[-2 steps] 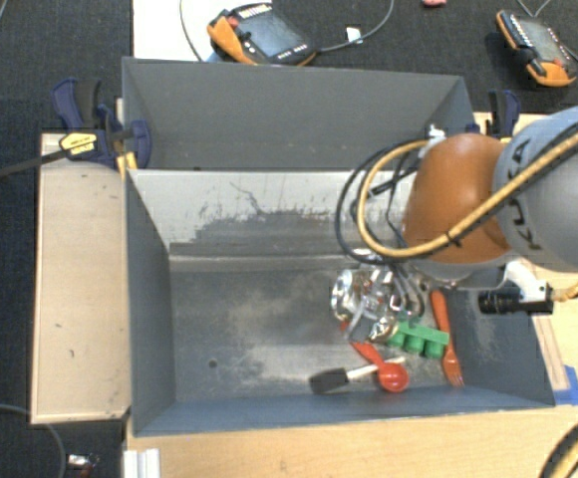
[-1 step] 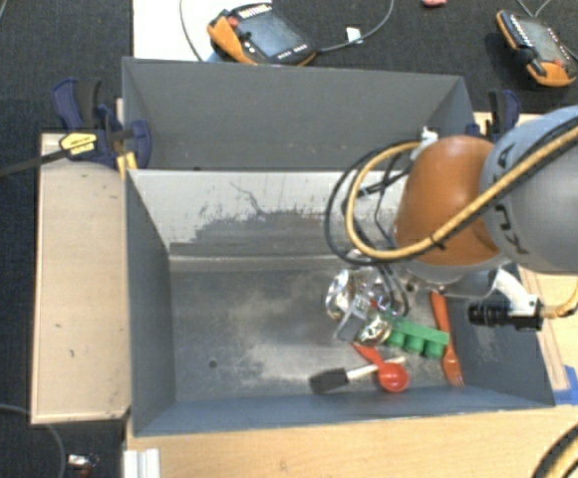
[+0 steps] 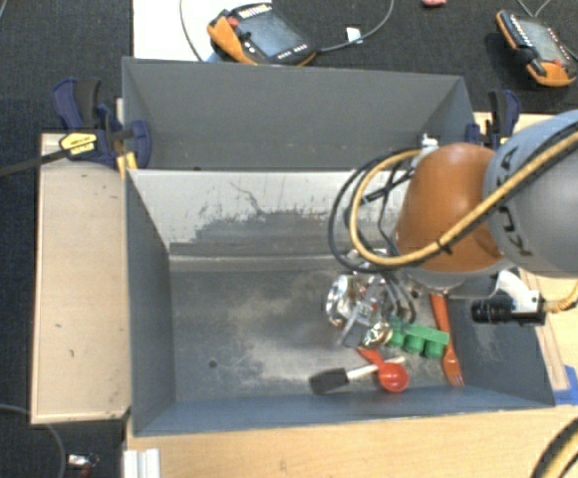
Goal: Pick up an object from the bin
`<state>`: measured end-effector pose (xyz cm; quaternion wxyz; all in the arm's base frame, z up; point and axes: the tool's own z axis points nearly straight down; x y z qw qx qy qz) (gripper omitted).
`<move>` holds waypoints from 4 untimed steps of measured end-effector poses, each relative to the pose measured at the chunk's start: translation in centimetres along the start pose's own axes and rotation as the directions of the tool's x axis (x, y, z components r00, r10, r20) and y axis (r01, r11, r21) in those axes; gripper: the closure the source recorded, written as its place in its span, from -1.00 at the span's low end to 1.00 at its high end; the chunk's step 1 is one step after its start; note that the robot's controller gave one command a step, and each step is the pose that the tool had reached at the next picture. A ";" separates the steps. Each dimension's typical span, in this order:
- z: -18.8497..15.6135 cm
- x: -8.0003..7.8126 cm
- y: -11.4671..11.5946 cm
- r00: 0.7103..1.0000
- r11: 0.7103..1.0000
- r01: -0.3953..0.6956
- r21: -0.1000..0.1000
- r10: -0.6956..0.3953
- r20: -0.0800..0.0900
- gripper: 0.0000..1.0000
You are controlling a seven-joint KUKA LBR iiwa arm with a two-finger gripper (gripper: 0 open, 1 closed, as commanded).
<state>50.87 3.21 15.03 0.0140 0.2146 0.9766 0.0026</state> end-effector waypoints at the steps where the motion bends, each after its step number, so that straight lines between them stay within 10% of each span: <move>1: 0.7 -1.6 0.7 0.999 0.999 -0.033 -0.001 0.033 0.002 -1.00; 2: -1.8 0.6 0.4 1.000 1.000 0.009 -0.001 -0.009 0.001 -1.00; 4: -0.7 -0.5 1.7 1.000 1.000 0.000 -0.001 0.000 0.003 -1.00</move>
Offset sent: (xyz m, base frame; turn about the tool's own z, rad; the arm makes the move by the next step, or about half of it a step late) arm -0.0040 0.0064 0.0163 -0.0092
